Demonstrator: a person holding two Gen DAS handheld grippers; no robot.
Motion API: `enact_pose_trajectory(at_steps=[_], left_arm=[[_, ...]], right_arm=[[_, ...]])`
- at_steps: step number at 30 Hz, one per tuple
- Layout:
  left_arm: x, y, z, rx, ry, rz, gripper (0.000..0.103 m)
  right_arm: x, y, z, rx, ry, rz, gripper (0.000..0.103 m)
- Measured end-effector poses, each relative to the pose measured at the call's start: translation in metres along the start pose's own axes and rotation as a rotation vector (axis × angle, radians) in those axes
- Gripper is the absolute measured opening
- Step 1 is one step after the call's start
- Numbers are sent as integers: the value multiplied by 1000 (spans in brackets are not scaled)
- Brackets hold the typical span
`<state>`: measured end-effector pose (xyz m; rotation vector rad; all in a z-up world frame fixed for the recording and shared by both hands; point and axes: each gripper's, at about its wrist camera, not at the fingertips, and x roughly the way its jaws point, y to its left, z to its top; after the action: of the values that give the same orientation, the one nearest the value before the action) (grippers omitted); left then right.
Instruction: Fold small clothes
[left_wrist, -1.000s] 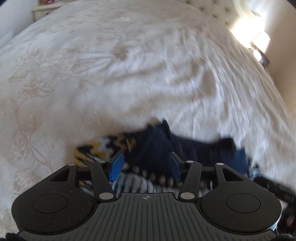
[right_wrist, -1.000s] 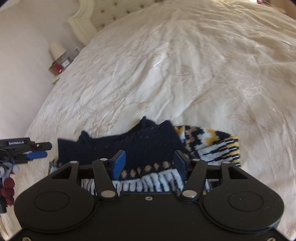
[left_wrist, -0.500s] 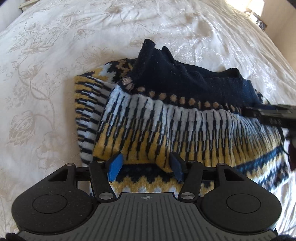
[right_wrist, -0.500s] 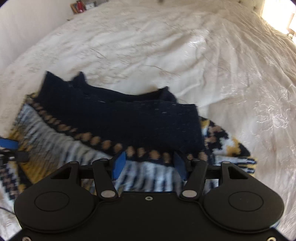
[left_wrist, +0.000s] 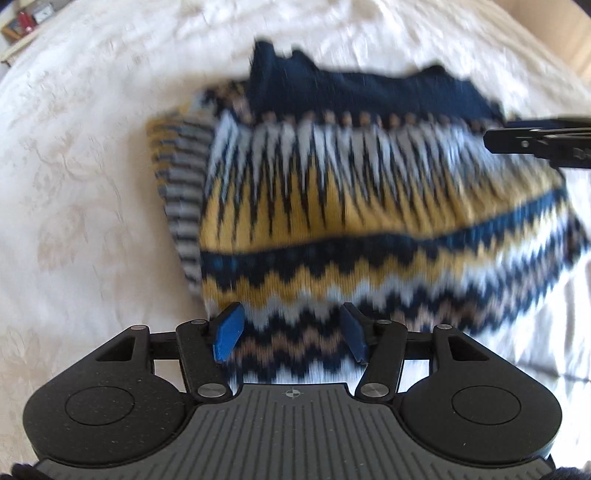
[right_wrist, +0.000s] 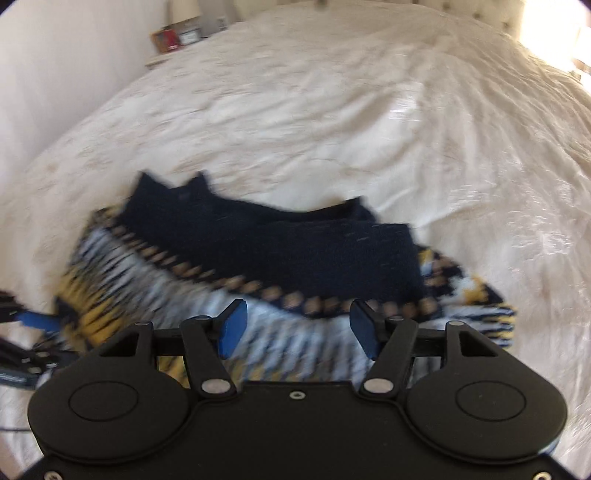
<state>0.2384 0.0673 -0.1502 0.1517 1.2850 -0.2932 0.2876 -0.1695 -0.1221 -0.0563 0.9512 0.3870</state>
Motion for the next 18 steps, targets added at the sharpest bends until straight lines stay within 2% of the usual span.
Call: enact_pose_trajectory(at_steps=[6, 9, 11, 15, 18], left_arm=[[-4, 2, -12, 55, 25, 3, 56], [-5, 6, -14, 42, 32, -5, 57], [-5, 9, -14, 21, 33, -12, 58], [-7, 12, -14, 25, 38, -17, 58], [-7, 12, -12, 22, 43, -21, 58]], right_arm=[[-3, 56, -21, -94, 40, 94, 66], [2, 77, -23, -146, 61, 105, 66], [12, 79, -24, -156, 93, 88, 67], [37, 62, -30, -190, 146, -50, 67], [34, 47, -31, -171, 142, -59, 71]])
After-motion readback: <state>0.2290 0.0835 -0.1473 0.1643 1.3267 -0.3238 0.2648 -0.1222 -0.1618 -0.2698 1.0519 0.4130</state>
